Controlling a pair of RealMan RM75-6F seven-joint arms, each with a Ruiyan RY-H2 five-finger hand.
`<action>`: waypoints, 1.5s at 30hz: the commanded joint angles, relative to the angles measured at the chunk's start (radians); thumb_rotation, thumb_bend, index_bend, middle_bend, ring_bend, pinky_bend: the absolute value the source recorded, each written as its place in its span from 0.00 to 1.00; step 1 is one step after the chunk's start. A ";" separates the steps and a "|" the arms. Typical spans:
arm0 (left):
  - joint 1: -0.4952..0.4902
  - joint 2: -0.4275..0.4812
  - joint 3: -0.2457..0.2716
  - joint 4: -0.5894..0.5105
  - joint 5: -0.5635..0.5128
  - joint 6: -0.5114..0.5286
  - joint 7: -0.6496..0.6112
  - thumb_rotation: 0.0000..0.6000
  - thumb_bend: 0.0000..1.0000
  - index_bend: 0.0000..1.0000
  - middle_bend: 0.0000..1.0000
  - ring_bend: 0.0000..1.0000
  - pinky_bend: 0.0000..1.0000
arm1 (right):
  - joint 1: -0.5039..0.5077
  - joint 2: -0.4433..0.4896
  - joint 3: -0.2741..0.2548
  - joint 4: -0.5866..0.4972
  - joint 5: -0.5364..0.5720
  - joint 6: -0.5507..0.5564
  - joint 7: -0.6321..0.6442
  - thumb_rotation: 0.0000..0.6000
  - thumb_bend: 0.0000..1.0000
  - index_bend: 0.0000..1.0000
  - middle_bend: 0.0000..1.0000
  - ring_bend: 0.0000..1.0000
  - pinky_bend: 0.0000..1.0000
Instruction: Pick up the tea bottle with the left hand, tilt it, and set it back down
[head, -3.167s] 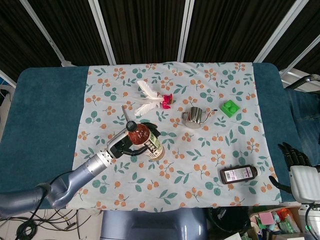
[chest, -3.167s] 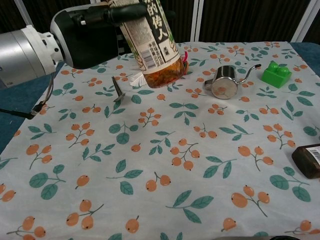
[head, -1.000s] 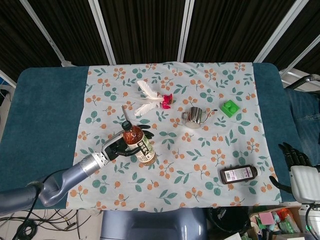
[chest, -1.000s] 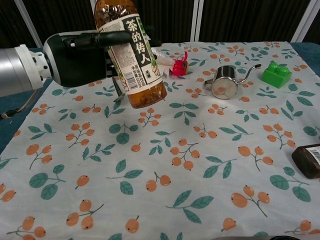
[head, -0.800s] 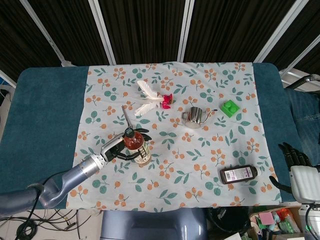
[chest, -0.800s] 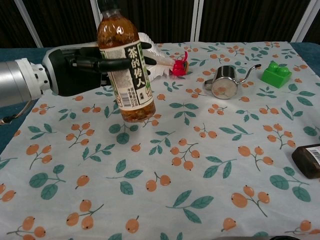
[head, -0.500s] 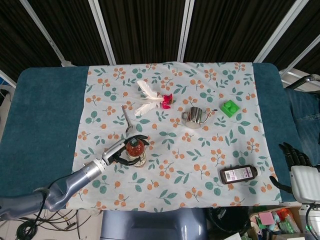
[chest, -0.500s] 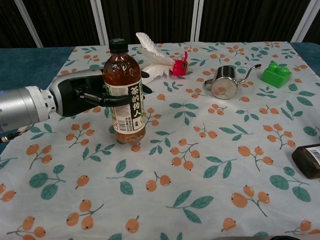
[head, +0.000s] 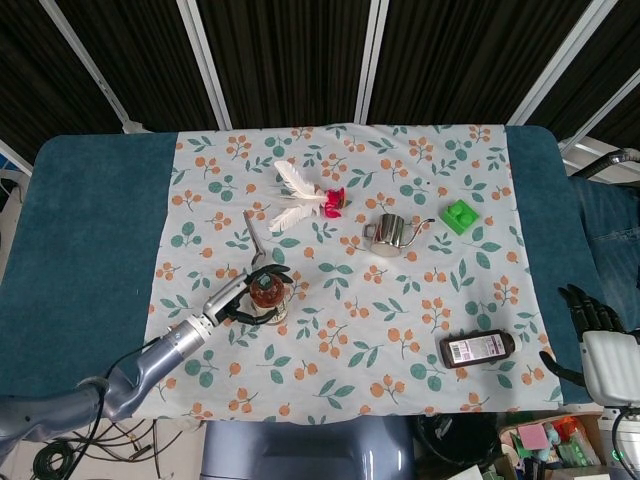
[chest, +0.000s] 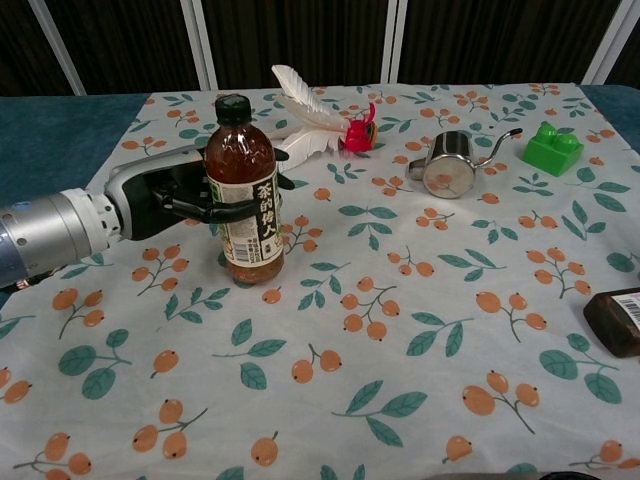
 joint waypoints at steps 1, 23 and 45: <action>0.002 -0.009 0.007 0.016 0.005 0.004 -0.018 1.00 0.39 0.15 0.20 0.12 0.20 | 0.000 0.000 -0.001 0.000 -0.001 -0.001 0.000 1.00 0.10 0.12 0.08 0.13 0.16; 0.145 0.160 0.044 -0.137 -0.051 0.139 0.371 1.00 0.22 0.00 0.00 0.00 0.00 | 0.000 -0.003 0.000 -0.003 -0.003 0.002 0.000 1.00 0.10 0.12 0.08 0.13 0.16; 0.521 0.634 0.025 -0.717 -0.313 0.480 1.102 1.00 0.17 0.00 0.00 0.00 0.00 | -0.002 -0.002 -0.001 -0.004 -0.012 0.011 -0.012 1.00 0.10 0.12 0.08 0.13 0.16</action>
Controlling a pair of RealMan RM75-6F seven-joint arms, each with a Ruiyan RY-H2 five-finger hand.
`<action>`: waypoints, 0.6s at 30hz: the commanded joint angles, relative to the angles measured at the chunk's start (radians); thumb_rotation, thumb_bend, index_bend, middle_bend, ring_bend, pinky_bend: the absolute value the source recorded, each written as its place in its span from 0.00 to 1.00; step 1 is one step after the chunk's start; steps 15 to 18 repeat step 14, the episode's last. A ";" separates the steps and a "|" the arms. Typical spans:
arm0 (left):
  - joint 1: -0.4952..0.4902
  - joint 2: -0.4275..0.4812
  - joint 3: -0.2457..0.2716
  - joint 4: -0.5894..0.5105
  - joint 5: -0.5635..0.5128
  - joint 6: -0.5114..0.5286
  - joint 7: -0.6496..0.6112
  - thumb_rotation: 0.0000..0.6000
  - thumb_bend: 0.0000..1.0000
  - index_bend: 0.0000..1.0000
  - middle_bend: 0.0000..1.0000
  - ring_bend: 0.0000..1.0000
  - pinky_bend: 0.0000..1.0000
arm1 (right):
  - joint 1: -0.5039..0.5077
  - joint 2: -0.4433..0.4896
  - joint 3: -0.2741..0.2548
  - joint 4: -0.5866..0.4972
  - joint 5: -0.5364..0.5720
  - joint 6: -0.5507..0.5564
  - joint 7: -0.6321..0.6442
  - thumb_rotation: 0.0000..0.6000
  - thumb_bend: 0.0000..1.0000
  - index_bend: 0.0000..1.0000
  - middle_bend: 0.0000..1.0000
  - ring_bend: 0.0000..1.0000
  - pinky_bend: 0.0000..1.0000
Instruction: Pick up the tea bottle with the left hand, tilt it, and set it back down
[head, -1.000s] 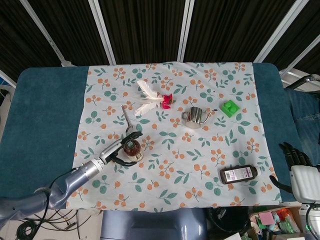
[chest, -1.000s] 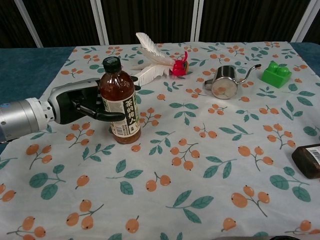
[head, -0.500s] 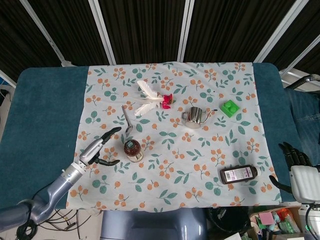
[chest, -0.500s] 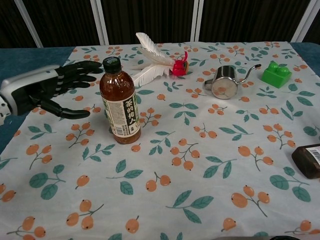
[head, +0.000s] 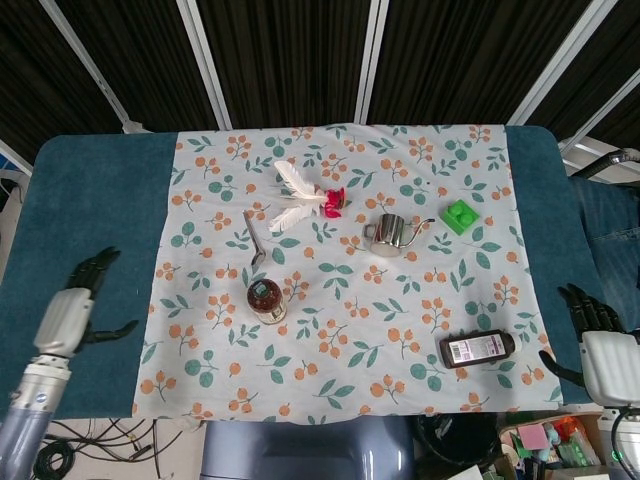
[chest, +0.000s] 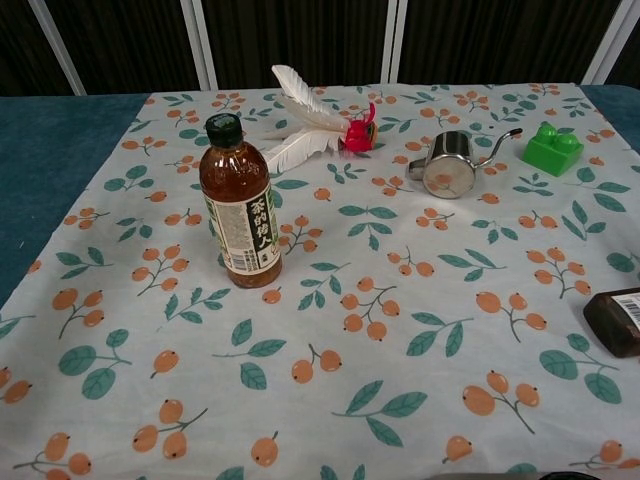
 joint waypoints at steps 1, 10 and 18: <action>0.087 0.081 -0.003 -0.024 -0.012 0.083 -0.058 1.00 0.17 0.00 0.00 0.00 0.00 | 0.000 -0.001 -0.001 -0.003 -0.003 0.001 -0.003 1.00 0.10 0.12 0.08 0.13 0.16; 0.150 0.080 -0.018 0.084 0.029 0.140 -0.012 1.00 0.17 0.00 0.00 0.00 0.00 | 0.002 0.001 -0.005 -0.011 -0.014 0.001 -0.017 1.00 0.10 0.12 0.08 0.13 0.16; 0.152 0.084 -0.027 0.098 0.047 0.129 0.006 1.00 0.17 0.00 0.00 0.00 0.00 | 0.001 0.003 -0.008 -0.006 -0.019 0.003 -0.017 1.00 0.10 0.12 0.08 0.13 0.16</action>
